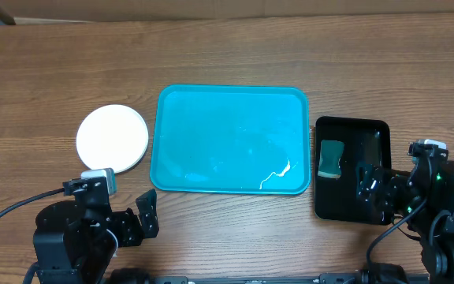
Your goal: Clean dirty plates on tray and stack at the side
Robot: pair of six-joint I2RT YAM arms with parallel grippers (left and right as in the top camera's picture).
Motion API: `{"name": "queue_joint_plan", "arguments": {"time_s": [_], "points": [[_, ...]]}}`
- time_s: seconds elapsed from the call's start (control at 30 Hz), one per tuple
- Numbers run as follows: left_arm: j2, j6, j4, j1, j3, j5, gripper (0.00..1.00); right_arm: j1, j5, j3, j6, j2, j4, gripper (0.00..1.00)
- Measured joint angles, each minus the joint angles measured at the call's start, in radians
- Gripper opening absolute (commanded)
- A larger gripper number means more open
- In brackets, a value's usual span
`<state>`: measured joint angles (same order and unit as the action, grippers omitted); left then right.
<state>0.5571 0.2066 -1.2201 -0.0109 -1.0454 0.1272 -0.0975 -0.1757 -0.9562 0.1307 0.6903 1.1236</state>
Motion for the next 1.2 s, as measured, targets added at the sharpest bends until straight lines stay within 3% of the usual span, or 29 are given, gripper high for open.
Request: {"name": "queue_joint_plan", "arguments": {"time_s": [0.57,0.83,1.2], "points": [[0.0,0.0,-0.003,0.0,0.0,0.0,1.0,0.023,0.064,0.004,-0.019,-0.04,-0.045,1.0],[0.0,0.0,-0.006,0.0,0.001,0.0,1.0,0.086,0.095,0.14,-0.027,-0.293,-0.402,1.0],[0.0,0.0,-0.006,0.0,0.005,0.0,1.0,0.086,0.077,0.618,-0.027,-0.645,-0.982,1.0]]}}
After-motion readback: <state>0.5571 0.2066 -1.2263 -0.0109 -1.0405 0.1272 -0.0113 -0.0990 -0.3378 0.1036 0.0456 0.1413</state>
